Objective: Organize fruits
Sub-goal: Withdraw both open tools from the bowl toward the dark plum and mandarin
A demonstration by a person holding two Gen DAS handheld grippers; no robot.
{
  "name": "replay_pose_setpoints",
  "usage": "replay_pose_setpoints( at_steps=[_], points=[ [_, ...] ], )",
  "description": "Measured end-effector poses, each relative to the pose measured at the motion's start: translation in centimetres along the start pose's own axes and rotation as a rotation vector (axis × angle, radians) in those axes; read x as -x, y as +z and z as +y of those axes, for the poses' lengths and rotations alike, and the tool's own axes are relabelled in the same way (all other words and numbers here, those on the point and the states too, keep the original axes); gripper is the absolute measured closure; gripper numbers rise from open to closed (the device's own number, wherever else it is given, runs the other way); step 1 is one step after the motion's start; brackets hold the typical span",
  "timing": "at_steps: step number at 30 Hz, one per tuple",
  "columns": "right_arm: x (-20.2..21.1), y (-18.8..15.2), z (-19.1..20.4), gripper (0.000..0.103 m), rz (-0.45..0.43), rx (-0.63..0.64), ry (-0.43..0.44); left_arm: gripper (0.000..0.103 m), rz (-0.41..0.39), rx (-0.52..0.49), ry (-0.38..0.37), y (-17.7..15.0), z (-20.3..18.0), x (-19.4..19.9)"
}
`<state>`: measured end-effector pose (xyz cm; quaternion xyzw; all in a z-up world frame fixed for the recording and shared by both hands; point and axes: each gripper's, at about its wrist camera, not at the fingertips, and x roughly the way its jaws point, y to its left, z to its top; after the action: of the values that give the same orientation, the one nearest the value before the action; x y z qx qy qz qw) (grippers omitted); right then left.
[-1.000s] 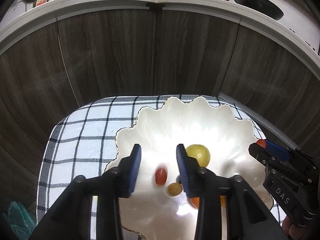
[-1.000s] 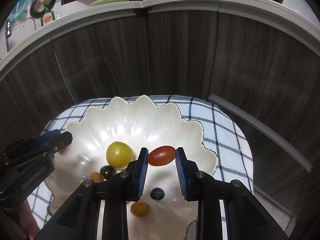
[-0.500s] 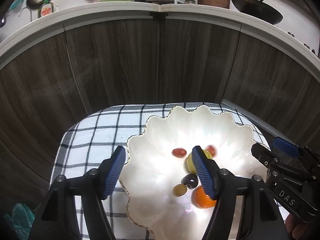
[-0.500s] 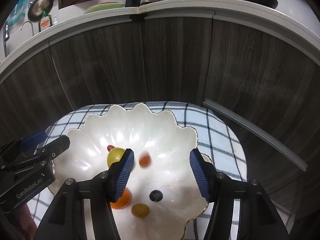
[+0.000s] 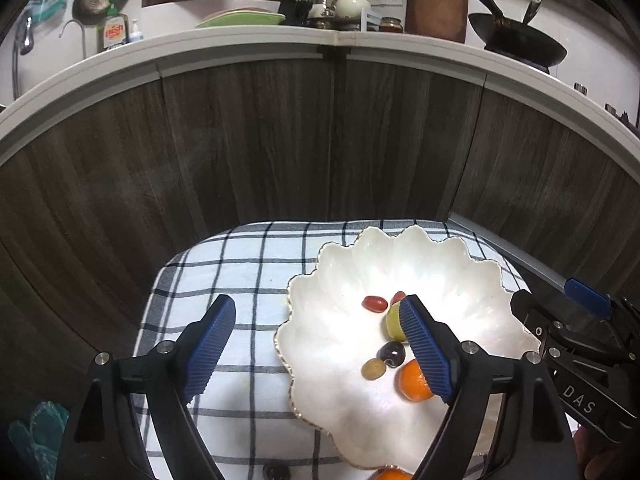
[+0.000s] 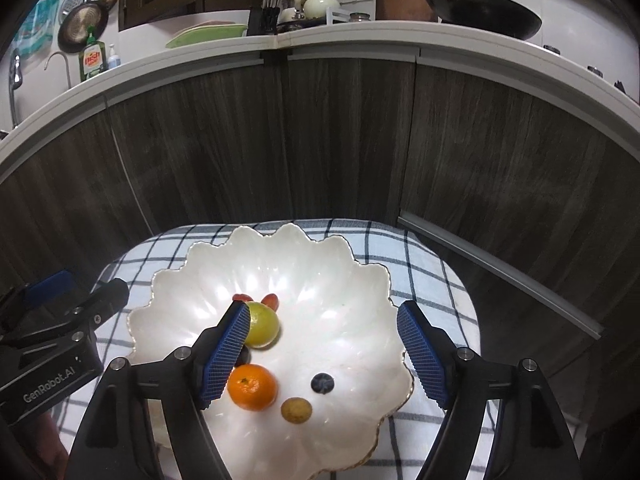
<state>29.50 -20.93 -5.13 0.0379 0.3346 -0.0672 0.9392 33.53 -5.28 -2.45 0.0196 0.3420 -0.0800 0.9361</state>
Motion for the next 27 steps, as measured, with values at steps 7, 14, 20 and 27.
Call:
replay_pose_setpoints(
  at_steps=[7,14,20,27],
  points=[
    [2.1,-0.1,0.9,0.026,-0.027,-0.001,-0.003,0.017,-0.015,0.006,0.013,-0.2,1.0,1.9],
    [3.4,-0.6,1.6,0.026,-0.037,-0.012,-0.007,0.017,-0.019,0.006,0.016,-0.8,1.9,3.2],
    [4.4,-1.3,2.3,0.026,-0.042,-0.008,-0.006,0.017,-0.024,-0.001,0.017,-1.5,2.6,4.1],
    [5.2,-2.3,3.1,0.026,-0.042,-0.010,-0.001,0.017,-0.030,-0.007,0.021,-2.5,3.2,4.9]
  ],
)
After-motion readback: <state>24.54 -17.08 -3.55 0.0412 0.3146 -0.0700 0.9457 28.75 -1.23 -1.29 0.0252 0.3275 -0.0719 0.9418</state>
